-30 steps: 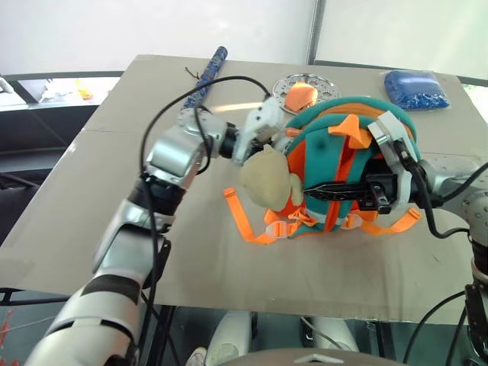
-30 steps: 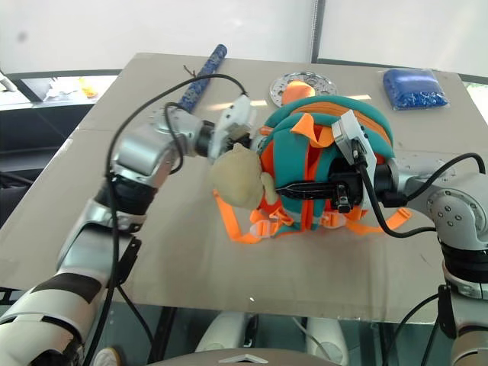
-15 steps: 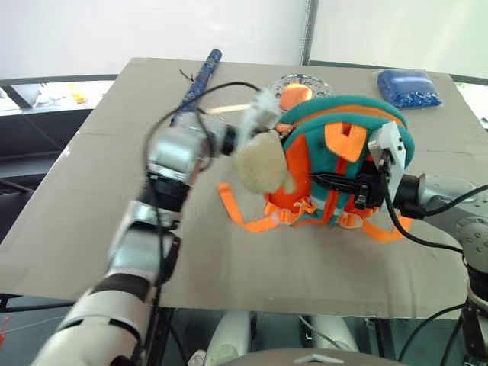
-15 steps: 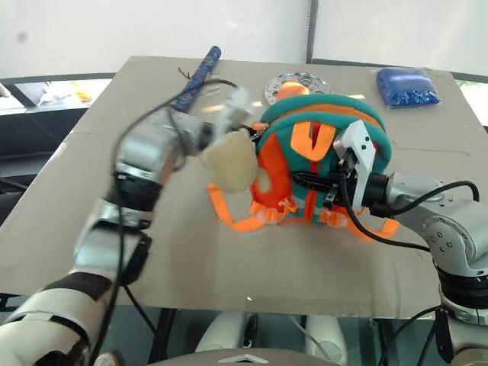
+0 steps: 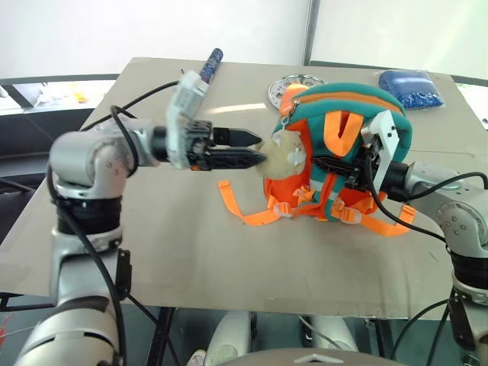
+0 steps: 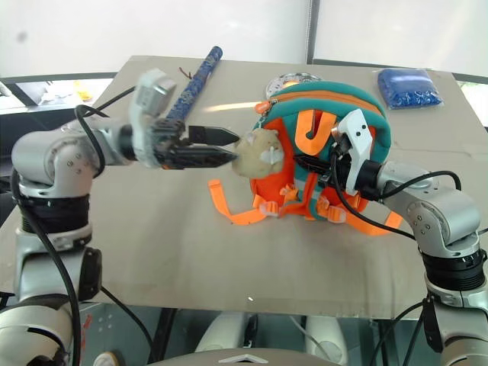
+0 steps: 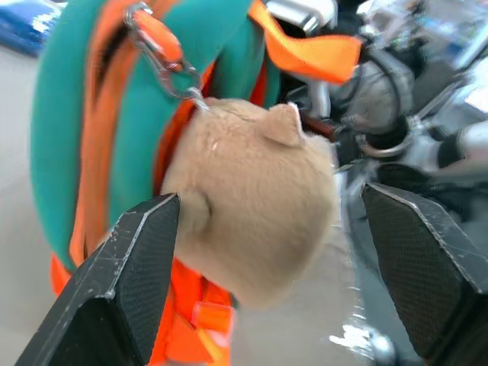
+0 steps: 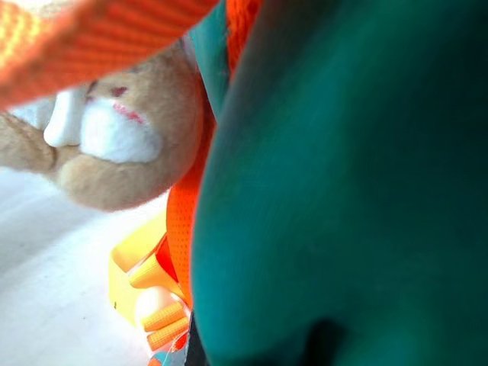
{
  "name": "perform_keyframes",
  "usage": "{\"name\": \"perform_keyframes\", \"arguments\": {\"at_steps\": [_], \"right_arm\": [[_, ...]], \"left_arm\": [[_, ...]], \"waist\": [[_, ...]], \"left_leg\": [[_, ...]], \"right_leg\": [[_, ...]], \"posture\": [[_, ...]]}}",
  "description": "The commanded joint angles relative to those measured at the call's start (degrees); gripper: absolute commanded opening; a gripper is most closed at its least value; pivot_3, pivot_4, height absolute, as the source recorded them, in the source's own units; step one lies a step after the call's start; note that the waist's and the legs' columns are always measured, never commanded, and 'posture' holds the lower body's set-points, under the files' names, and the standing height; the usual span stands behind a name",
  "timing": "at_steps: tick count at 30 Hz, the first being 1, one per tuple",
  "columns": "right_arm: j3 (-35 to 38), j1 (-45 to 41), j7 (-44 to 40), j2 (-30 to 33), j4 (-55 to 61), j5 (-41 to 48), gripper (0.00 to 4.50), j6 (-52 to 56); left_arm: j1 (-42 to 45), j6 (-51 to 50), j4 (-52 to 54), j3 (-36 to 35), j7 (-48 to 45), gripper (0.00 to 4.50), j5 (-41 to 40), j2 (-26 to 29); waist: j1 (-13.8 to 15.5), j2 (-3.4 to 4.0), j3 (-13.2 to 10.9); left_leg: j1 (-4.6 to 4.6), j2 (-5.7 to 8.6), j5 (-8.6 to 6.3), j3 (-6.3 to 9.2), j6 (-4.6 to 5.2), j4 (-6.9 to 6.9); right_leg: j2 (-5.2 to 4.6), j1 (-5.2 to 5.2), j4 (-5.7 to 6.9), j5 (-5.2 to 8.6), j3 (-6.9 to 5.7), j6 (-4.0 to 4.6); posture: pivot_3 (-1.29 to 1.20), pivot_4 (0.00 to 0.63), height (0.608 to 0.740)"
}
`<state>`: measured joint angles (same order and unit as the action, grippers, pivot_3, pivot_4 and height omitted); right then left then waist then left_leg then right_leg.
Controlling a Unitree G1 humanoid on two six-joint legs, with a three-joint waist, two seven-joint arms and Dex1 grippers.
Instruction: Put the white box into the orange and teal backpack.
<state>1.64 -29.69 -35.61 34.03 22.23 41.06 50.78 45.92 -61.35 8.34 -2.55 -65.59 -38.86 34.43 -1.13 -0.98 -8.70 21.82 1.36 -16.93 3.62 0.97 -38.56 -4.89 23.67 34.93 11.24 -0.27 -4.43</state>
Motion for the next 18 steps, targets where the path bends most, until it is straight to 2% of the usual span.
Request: {"name": "perform_keyframes", "arguments": {"at_steps": [1,2,5,8,10,12,14,18], "right_arm": [[-0.36,-0.97,-0.60,-0.40,0.87,0.33,0.00,-0.11],[-0.33,-1.02,-0.71,-0.44,0.83,0.33,0.00,-0.04],[-0.45,-1.05,-0.74,-0.58,0.83,0.22,0.00,0.11],[-0.23,-1.26,-0.12,-1.09,0.72,0.19,0.00,0.24],[0.50,-1.61,0.79,-1.71,0.49,0.17,0.00,0.04],[3.52,-3.08,3.19,-3.56,-1.02,1.24,0.00,-0.48],[6.11,-4.42,5.00,-5.17,-2.24,2.25,0.00,-0.88],[15.42,-10.48,13.92,-9.65,-9.09,6.67,0.00,-0.27]], "left_arm": [[-2.45,1.76,6.71,3.55,8.53,3.88,2.45,-3.14],[-2.80,1.92,7.05,3.63,10.02,3.88,2.53,-4.01],[-3.40,3.28,6.59,4.52,13.31,3.10,3.92,-5.28],[-4.05,5.89,6.02,5.25,13.85,1.75,4.95,-4.79],[-4.33,6.47,6.08,3.04,13.48,0.96,2.98,-4.83],[-4.55,5.48,5.59,-2.06,12.48,0.75,-2.07,-5.08],[-4.47,3.74,4.67,-5.86,12.58,0.75,-6.49,-5.29],[-3.20,-0.36,-1.61,-14.61,14.42,0.75,-15.57,-5.24]], "waist": [[0.24,0.00,0.00],[0.15,0.00,0.00],[0.17,0.00,0.00],[0.24,0.00,0.00],[0.26,0.00,0.00],[0.16,0.00,0.00],[0.02,0.01,0.00],[0.05,0.01,0.00]], "left_leg": [[-0.03,0.00,0.00,-0.04,0.00,0.00],[-0.03,0.00,0.00,-0.05,0.00,0.00],[-0.10,-0.02,0.00,-0.09,-0.01,0.04],[-0.09,-0.01,0.00,-0.11,-0.01,0.04],[-0.09,0.00,0.00,-0.11,-0.01,0.04],[-0.08,0.00,0.00,-0.10,-0.01,0.04],[-0.08,-0.01,0.00,-0.12,-0.01,0.05],[-0.09,-0.01,0.01,-0.11,-0.02,0.05]], "right_leg": [[0.00,0.00,0.00,0.00,0.04,0.00],[0.01,0.01,0.01,0.00,0.05,0.00],[0.04,0.03,0.04,0.00,0.10,0.01],[0.03,0.02,0.01,0.00,0.10,0.01],[0.02,0.02,0.00,0.00,0.11,0.01],[0.02,0.02,0.01,0.00,0.11,0.01],[0.03,0.06,0.02,0.00,0.11,0.01],[0.03,0.06,0.03,0.00,0.11,0.01]], "posture": [[0.00,0.150,0.733],[0.00,0.150,0.733],[0.00,0.150,0.733],[0.00,0.150,0.733],[0.00,0.150,0.733],[0.00,0.150,0.733],[0.00,0.150,0.733],[0.00,0.150,0.733]]}}
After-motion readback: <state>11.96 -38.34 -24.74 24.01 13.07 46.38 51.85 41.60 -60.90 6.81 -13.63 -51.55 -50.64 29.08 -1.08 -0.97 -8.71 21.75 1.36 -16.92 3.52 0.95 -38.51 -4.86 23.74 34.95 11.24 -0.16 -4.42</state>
